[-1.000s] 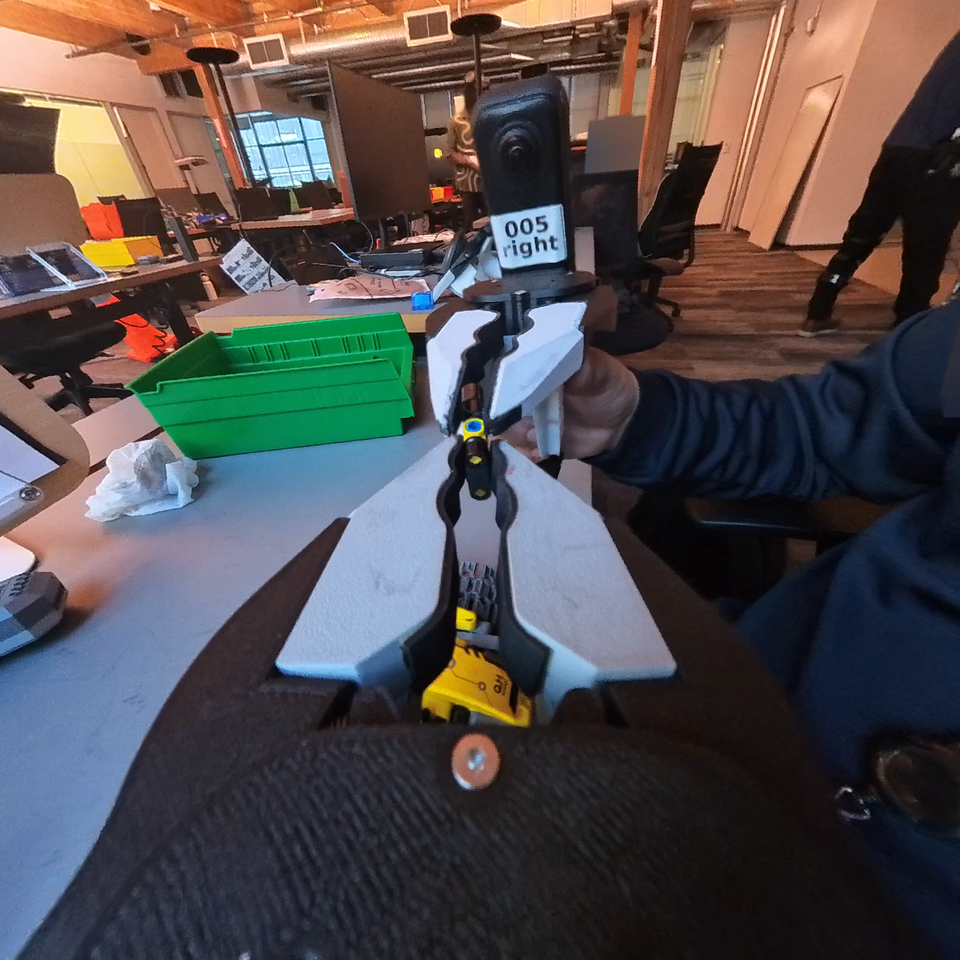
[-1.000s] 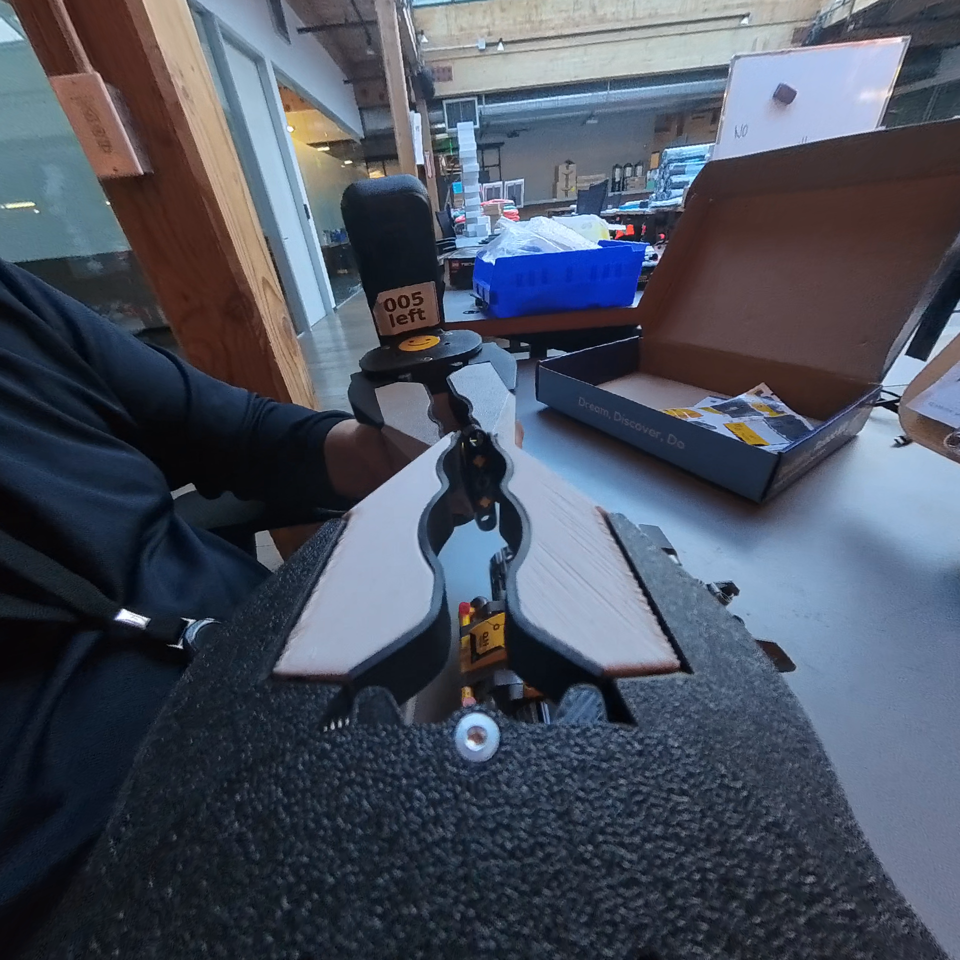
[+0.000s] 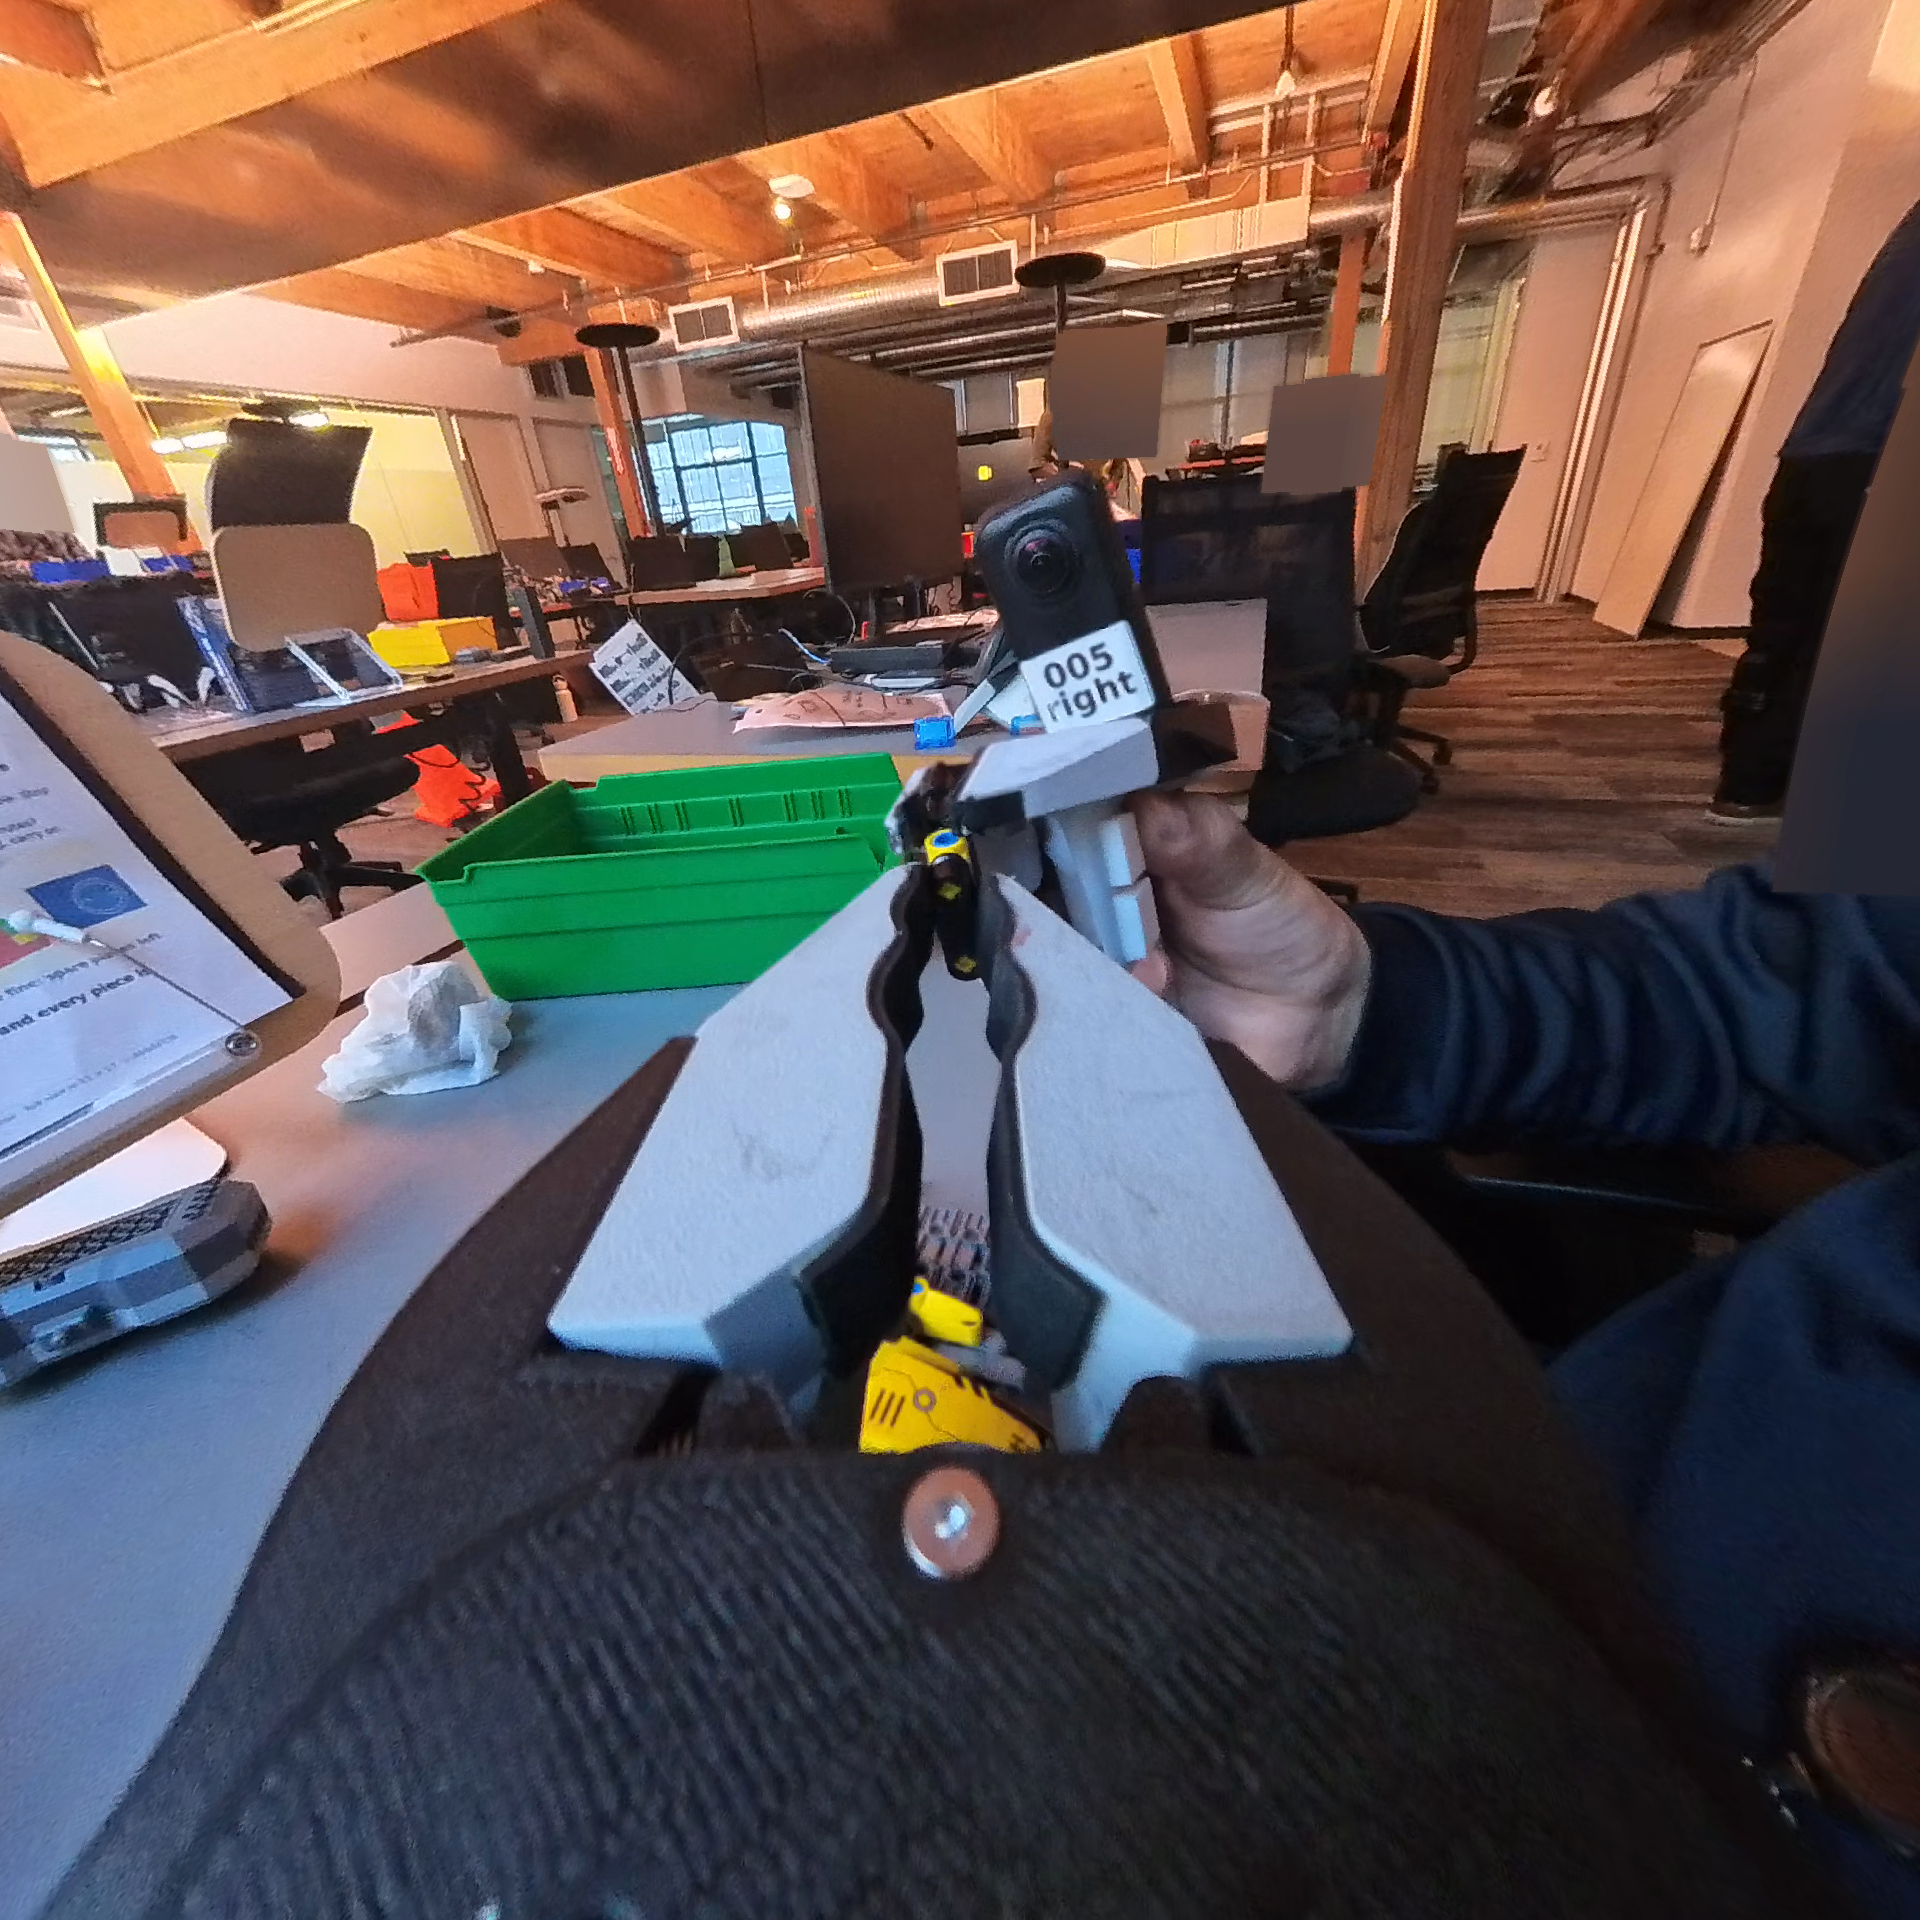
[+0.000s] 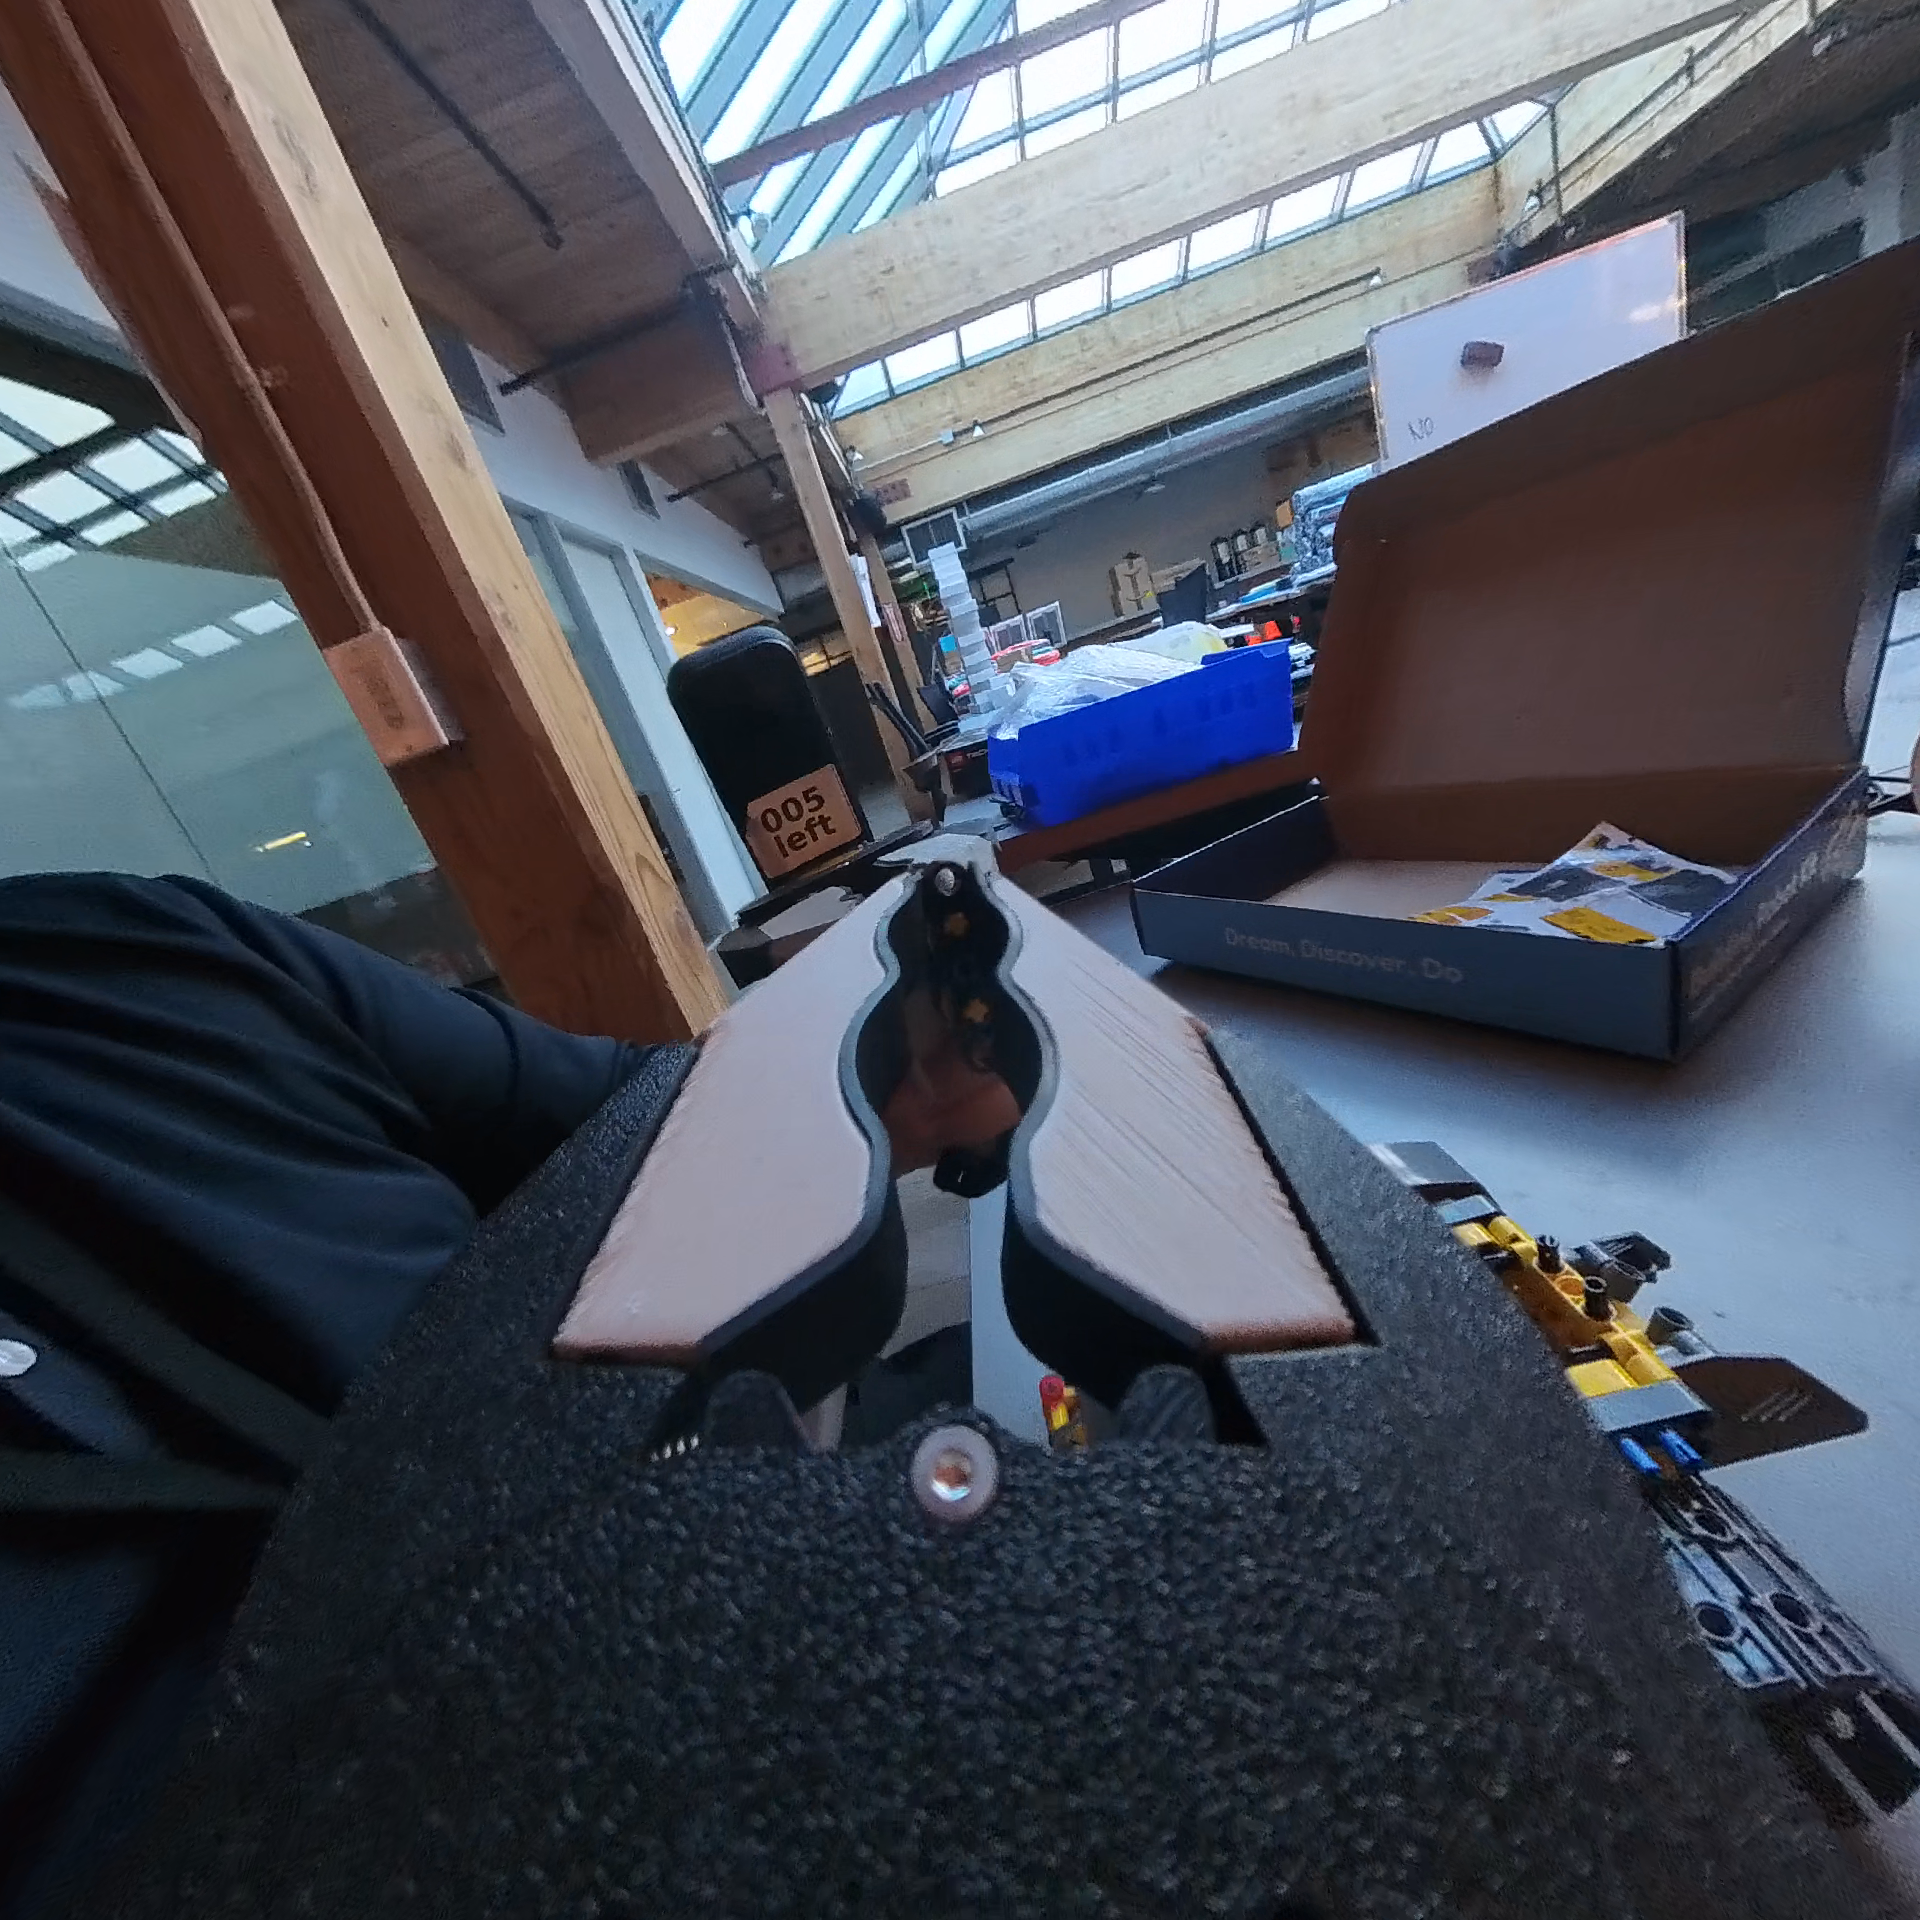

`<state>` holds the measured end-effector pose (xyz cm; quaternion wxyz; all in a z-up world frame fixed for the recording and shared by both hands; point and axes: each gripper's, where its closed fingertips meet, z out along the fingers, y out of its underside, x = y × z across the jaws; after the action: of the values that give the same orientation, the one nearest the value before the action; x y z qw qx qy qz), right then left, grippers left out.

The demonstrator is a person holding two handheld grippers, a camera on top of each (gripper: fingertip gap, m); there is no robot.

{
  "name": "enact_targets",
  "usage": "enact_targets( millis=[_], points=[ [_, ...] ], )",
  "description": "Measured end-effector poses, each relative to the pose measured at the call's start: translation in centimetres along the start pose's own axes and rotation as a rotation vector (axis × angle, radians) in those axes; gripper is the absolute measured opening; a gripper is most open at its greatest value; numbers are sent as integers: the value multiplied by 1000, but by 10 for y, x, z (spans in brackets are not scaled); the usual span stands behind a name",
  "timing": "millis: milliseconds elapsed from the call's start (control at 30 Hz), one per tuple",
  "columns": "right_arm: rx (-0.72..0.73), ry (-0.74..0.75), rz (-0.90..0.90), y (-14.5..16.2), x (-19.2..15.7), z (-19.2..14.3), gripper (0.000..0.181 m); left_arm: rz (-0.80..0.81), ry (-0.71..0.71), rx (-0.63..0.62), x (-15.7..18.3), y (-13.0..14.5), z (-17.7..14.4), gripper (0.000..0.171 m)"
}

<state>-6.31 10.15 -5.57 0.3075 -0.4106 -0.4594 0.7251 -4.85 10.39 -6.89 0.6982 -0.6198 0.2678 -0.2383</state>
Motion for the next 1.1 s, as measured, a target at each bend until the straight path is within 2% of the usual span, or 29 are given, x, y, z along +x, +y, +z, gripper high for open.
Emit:
enact_targets(
  millis=[200, 300, 400, 533, 767, 1000, 1100],
  points=[
    [-4, 4, -18, 1, 1, 1, 5, 37, -17, -17, -2, 1, -1, 6],
    [-65, -18, -26, 4, 1, 0, 6, 132, -36, -83, -2, 4, 0, 7],
    [-109, -38, -46, 2, -7, -3, 7, 95, 38, -87, 5, 0, 2, 6],
    [-155, 18, -117, 4, -9, -12, 6, 64, 115, -120, 12, 4, 10, 7],
    [-242, 164, -210, 11, -5, -35, 6, 142, 187, -203, 21, 19, 30, 8],
    [-340, 276, -329, 15, 3, -49, 9, 413, 88, -272, 15, 28, 41, 6],
    [-371, 277, -331, 17, 3, -51, 9, 456, 87, -299, 16, 31, 41, 6]
  ],
)
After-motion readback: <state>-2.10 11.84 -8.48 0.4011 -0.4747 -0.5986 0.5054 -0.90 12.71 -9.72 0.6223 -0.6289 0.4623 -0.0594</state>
